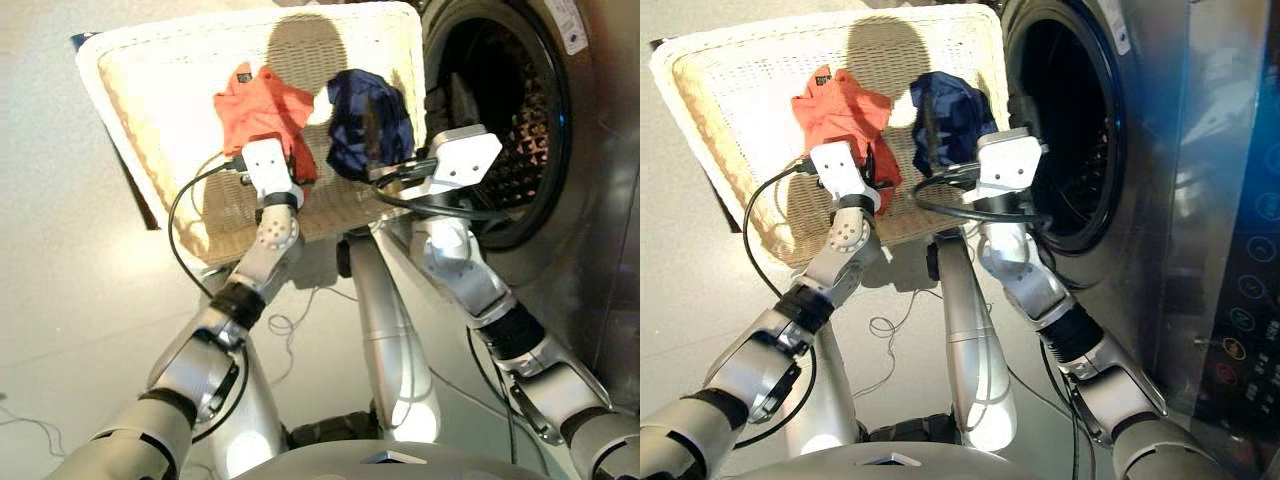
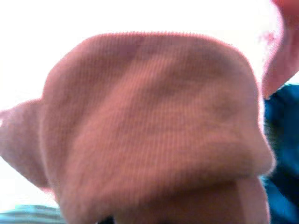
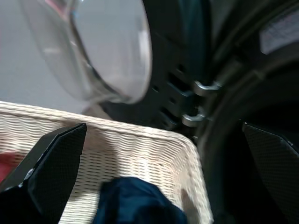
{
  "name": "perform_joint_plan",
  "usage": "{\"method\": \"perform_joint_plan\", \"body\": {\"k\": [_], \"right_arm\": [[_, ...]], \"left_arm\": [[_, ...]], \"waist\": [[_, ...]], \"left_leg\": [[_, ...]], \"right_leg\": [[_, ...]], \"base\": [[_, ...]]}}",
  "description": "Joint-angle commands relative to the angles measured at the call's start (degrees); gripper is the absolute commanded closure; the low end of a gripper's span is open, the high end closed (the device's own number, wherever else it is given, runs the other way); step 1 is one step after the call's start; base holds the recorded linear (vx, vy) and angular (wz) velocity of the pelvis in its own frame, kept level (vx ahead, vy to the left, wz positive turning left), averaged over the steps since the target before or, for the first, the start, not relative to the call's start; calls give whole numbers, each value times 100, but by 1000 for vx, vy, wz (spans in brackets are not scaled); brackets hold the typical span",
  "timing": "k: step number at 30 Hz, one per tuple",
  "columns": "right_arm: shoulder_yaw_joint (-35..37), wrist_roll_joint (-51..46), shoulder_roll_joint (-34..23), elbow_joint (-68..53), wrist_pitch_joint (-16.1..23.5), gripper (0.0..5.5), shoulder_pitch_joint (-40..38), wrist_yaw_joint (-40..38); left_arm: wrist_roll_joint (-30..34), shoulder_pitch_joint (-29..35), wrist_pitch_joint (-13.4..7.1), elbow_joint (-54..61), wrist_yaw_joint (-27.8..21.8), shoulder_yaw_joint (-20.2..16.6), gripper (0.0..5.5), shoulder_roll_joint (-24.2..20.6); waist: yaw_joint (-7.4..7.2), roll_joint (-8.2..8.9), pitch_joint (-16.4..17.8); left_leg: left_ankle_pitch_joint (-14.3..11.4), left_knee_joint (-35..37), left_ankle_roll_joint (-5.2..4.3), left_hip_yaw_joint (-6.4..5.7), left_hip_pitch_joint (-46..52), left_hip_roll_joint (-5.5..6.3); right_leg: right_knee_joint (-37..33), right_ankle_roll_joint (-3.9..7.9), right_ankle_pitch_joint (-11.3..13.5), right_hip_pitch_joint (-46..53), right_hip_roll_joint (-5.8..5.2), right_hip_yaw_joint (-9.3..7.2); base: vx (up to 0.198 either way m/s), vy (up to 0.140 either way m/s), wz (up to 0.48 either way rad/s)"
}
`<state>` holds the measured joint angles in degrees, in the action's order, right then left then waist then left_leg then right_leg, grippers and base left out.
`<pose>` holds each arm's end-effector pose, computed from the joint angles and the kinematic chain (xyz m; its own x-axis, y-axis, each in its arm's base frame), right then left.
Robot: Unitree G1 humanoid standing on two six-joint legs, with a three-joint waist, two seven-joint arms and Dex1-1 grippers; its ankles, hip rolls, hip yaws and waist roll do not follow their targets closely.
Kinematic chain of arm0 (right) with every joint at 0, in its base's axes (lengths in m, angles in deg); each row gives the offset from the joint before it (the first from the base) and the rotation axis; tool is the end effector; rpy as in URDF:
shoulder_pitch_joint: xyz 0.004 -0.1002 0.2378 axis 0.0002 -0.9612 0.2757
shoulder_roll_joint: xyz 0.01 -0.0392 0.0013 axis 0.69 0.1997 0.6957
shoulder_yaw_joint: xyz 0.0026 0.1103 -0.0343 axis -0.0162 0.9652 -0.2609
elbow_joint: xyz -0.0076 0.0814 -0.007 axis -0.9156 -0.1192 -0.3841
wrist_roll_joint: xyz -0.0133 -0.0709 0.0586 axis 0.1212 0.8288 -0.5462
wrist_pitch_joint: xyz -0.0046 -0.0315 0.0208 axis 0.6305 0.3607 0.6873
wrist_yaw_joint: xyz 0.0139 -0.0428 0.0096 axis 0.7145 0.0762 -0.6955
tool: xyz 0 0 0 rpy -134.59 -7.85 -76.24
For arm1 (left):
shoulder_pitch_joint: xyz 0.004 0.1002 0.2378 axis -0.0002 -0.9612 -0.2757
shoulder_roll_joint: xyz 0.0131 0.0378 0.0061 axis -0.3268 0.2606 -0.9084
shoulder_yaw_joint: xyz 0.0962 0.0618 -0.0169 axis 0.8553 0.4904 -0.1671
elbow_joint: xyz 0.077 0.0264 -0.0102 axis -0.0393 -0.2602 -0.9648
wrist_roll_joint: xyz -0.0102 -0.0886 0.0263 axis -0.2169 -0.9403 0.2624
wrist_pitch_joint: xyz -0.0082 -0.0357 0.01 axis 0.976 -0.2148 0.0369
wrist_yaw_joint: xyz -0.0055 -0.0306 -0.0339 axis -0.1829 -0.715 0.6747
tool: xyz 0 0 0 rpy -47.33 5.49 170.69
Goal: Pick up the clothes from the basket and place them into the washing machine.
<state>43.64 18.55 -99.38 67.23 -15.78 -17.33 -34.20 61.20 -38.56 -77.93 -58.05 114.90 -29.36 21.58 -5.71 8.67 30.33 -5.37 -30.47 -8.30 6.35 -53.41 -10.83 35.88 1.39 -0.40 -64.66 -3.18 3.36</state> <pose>0.2573 -0.1245 0.1463 0.7384 0.0917 0.6681 -0.0232 0.9936 -0.1106 0.2847 0.1207 0.1131 0.9342 0.0545 0.3525 -0.0101 0.9919 -0.1265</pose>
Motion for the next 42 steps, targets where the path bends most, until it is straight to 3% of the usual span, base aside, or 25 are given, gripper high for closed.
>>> {"method": "perform_joint_plan", "body": {"k": [1, 7, 11, 16, 22, 32, 41, 42], "right_arm": [[173, 357, -214, -470, 147, 0, -178, 115], [154, 315, -524, -483, -54, 0, -299, 848], [-132, 299, -1171, -585, -319, 0, -45, 1744], [-723, 418, -1785, -597, -631, 0, 975, 2525], [-1333, 315, -1585, -474, -711, 0, 2008, 2885], [-1579, 526, -896, -291, -648, 0, 2880, 2725], [-1129, 923, -734, -629, -546, 0, 2700, 2424], [-1087, 950, -723, -663, -527, 369, 2661, 2415]], "left_arm": [[717, -162, -446, 1233, -291, -121, 550, -79], [385, -410, -644, 2474, -985, -291, 550, -404], [-214, -393, -598, 3057, -1763, -247, 550, -723], [-1052, -133, -246, 3594, -2815, 239, 550, -1188], [-1678, 232, 93, 3660, -3529, 975, 550, -1269], [-2008, 570, 395, 3301, -3886, 1762, 550, -1347], [-1932, 524, 441, 3119, -3836, 1755, 550, -1425], [-1895, 517, 442, 3110, -3828, 1745, 550, -1416]], "waist": [[-54, -460, -54], [19, -495, -54], [52, -477, -54], [106, -545, -54], [171, -629, -54], [180, -706, -54], [154, -742, -54], [152, -745, -54]], "left_leg": [[94, 33, 260, 45, -4, 38], [146, 243, 279, 55, 220, 150], [131, 209, 276, 57, 277, 181], [116, 170, 271, 80, 343, 189], [159, 173, 283, 114, 351, 207], [192, 129, 300, 125, 321, 213], [175, 48, 320, 142, 258, 196], [173, 43, 323, 141, 256, 196]], "right_leg": [[-470, 631, 22, 672, -159, -155], [-688, 689, 98, 919, -247, -109], [-678, 689, 103, 985, -273, -66], [-674, 693, 124, 1025, -299, -29], [-690, 694, 143, 1026, -313, 2], [-657, 694, 145, 997, -330, 42], [-581, 688, 108, 928, -318, 59], [-578, 687, 107, 924, -319, 60]], "base": [[12, 53, 104], [2, 28, 29], [0, 0, 0], [0, 0, 0], [0, 0, 0], [0, 0, 0], [0, 0, 0], [0, 0, 0]]}}
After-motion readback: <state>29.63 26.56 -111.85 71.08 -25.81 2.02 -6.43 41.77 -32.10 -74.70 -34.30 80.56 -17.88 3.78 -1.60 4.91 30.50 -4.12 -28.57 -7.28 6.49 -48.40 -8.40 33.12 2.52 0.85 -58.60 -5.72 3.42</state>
